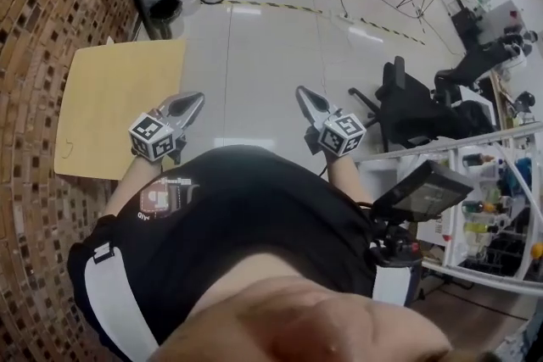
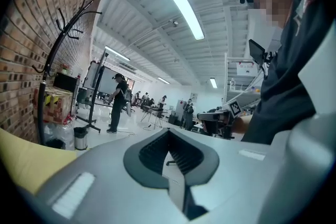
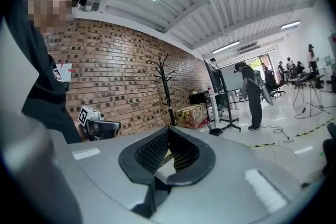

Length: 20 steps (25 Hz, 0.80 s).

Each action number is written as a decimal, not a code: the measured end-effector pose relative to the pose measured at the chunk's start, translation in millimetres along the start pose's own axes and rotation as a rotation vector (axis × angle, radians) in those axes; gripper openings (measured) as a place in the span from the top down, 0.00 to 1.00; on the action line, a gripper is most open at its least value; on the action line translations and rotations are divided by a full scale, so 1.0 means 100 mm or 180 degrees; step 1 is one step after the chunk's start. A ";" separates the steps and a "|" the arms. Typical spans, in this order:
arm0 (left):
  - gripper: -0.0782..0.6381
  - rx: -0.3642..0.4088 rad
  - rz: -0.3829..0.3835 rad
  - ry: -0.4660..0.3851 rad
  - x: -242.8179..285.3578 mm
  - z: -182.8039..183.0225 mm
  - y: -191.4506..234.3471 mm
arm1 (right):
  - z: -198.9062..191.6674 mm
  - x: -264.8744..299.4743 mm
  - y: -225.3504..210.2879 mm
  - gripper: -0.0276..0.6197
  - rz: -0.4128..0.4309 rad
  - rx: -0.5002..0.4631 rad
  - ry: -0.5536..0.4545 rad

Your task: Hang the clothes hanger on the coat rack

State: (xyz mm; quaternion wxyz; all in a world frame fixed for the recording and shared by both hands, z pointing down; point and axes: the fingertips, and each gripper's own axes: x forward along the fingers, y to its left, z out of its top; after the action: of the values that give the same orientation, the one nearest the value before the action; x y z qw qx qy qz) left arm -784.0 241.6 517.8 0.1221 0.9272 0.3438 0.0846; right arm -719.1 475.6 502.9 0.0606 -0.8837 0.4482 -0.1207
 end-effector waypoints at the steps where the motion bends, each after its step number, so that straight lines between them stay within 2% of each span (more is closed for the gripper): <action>1: 0.89 -0.0017 0.0086 -0.0026 0.12 0.04 0.07 | 0.05 0.06 -0.15 0.94 0.0053 -0.0012 0.0023; 4: 0.89 -0.0111 0.0268 -0.0115 0.52 0.15 0.18 | 0.23 0.23 -0.58 0.94 0.0234 -0.0045 0.0105; 9: 0.89 -0.0021 0.0358 -0.0163 1.20 0.28 0.26 | 0.48 0.40 -1.16 0.94 0.0470 -0.0192 0.0155; 15: 0.89 -0.0012 0.0336 -0.0067 1.80 0.36 0.50 | 0.50 0.65 -1.76 0.94 0.0497 -0.0151 0.0210; 20: 0.89 -0.0019 0.0237 -0.0086 2.26 0.52 1.03 | 0.59 1.08 -2.13 0.94 0.0424 -0.0148 0.0218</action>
State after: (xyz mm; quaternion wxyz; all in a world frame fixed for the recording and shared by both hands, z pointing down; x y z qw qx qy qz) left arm -538.3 305.8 513.7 0.1262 0.9401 0.3071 0.0777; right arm -476.0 514.3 509.3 0.0325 -0.8485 0.5104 -0.1361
